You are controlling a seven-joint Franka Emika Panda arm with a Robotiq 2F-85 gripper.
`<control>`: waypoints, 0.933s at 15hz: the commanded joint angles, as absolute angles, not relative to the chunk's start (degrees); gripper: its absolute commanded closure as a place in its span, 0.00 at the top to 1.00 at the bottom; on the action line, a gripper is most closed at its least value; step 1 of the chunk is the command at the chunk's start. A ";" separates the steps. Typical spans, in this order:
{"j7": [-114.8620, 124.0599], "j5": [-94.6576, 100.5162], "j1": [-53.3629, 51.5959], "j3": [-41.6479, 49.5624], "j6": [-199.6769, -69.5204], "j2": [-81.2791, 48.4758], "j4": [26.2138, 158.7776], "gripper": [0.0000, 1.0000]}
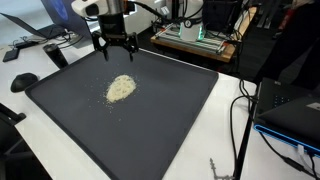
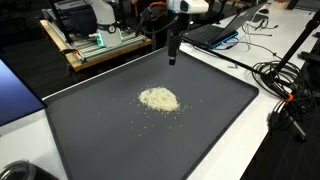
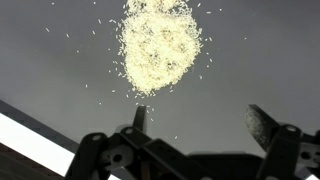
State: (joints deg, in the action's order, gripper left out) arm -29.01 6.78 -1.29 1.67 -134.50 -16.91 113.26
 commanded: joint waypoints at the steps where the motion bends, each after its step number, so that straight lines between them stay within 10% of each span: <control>1: -33.38 4.56 2.91 -0.76 -137.06 -20.65 110.36 1.00; 14: -39.44 8.53 6.50 -1.38 -149.12 -33.59 106.40 1.00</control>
State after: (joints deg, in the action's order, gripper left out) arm -39.02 6.64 5.64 -0.86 -148.64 -30.11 109.70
